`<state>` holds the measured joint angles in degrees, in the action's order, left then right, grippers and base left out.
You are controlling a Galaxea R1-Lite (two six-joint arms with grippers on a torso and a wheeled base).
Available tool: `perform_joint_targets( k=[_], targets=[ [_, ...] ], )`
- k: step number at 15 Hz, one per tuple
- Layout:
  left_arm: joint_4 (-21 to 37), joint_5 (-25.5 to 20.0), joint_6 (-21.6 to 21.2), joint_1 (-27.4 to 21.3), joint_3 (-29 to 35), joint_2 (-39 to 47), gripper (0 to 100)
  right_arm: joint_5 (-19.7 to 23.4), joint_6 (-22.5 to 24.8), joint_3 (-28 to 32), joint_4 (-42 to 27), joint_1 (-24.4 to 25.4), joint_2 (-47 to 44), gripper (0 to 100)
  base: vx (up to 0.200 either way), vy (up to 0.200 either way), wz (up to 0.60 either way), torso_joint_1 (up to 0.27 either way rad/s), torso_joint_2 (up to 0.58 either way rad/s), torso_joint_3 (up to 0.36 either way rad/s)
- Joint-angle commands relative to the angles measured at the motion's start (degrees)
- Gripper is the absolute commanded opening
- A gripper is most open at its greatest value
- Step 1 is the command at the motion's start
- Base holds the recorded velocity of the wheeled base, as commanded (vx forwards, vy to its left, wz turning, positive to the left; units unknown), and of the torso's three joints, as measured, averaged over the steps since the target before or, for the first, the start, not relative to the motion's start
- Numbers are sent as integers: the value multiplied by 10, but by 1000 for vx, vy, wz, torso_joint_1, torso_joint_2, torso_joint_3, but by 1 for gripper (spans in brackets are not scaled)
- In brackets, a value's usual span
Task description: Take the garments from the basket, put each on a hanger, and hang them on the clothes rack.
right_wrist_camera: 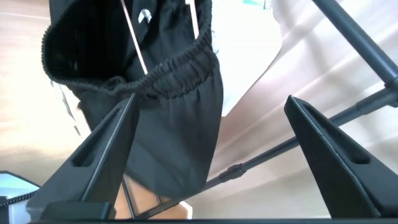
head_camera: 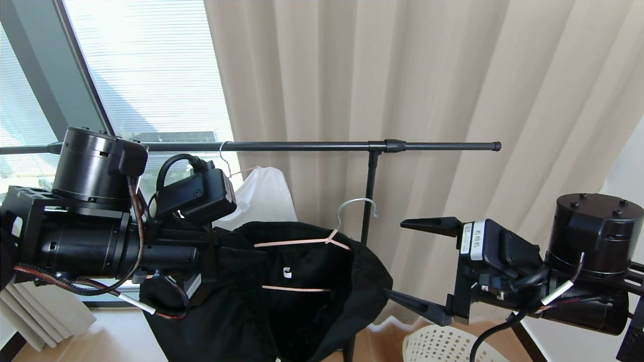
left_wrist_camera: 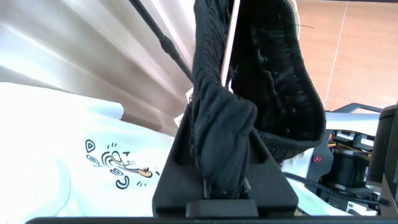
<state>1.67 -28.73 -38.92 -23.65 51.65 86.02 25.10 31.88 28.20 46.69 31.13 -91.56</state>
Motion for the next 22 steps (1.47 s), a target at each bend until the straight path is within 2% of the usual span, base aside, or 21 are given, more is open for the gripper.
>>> perform_joint_targets(
  k=[1,3,7,8,9,10,11,12,16,17,19,22],
  targets=[
    [0,0,1,1,-7,-9,0,0,0,1,1,0,-10,100,0,0,0,0,0,0],
    [0,0,1,5,-8,-15,0,1,-1,1,3,0,-20,100,0,0,0,0,0,0],
    [-1,-2,51,10,-12,-34,0,72,-1,2,2,-31,-31,100,0,0,0,0,0,0],
    [-2,-3,62,10,-16,-38,0,96,-1,4,2,-45,-37,100,0,0,0,0,0,0],
    [-18,-3,73,14,-28,-47,0,143,-1,8,2,-68,-47,100,0,0,0,0,0,0],
    [-25,-3,73,16,-33,-49,0,155,-3,11,2,-74,-49,100,0,0,0,0,0,0],
    [-57,-4,83,16,-48,-54,0,201,-4,22,3,-100,-65,100,0,0,0,0,0,0],
    [-72,-4,100,16,-56,-61,0,226,-4,27,2,-114,-76,100,0,0,0,0,0,0],
    [-96,-4,137,13,-67,-81,0,243,-24,52,4,-129,-110,100,0,0,0,0,0,0],
    [-96,-9,140,11,-71,-88,0,242,-57,63,5,-129,-118,100,0,0,0,0,0,0],
    [-96,-31,141,12,-72,-99,0,240,-89,74,6,-129,-129,100,0,0,0,0,0,0],
    [-96,-33,144,12,-76,-114,0,239,-93,78,7,-130,-147,100,0,0,0,0,0,0]
  ],
)
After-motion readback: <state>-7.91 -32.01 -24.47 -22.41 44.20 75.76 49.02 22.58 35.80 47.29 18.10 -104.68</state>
